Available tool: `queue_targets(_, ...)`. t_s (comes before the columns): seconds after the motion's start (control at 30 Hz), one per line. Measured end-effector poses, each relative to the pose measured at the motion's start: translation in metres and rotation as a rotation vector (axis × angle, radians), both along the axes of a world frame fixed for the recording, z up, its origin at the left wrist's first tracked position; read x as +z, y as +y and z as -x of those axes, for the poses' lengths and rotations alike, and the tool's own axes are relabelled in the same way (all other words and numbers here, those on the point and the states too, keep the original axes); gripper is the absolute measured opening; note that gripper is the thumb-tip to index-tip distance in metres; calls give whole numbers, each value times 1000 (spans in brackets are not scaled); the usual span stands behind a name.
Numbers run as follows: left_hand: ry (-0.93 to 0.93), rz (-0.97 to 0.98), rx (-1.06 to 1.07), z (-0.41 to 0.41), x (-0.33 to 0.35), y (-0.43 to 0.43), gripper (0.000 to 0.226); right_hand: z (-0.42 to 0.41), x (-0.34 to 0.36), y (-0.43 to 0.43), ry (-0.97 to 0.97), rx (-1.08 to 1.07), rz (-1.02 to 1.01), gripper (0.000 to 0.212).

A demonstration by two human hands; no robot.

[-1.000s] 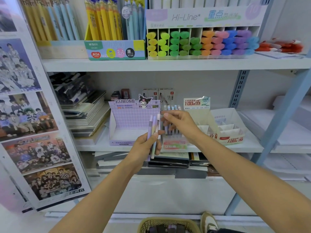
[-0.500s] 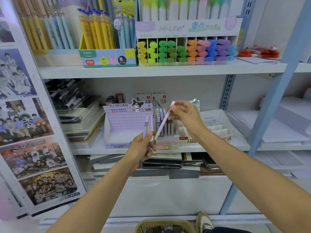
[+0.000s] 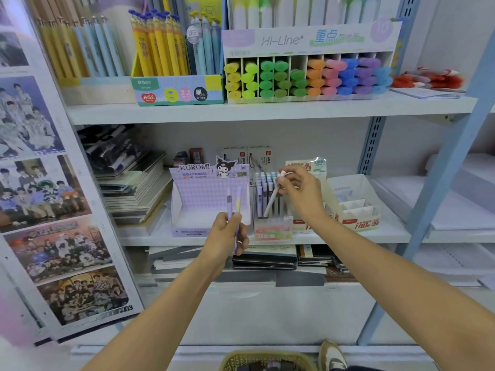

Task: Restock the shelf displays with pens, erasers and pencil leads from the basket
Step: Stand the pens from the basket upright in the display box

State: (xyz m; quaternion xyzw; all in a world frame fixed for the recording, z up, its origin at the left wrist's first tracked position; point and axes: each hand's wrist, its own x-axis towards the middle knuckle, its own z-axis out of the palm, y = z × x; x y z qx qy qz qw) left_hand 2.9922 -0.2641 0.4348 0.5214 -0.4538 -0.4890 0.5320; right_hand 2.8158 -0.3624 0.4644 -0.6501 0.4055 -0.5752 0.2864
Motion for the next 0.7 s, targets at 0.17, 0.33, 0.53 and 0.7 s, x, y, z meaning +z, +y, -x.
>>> queue_targets(0.17, -24, 25, -46, -7, -6, -1, 25, -9, -15, -8, 144, 4, 34, 16)
queue_targets(0.33, -25, 51, -66, -12, -12, -6, 27, -5, -18, -13, 266, 10, 67, 19)
queue_targets(0.53, -17, 40, -71, -12, -19, -11, 21, -13, -21, -16, 338, 30, 82, 17)
queue_targets(0.7, -34, 38, -66, -12, -18, -9, 22, -17, -21, -18, 421, -124, 112, 18)
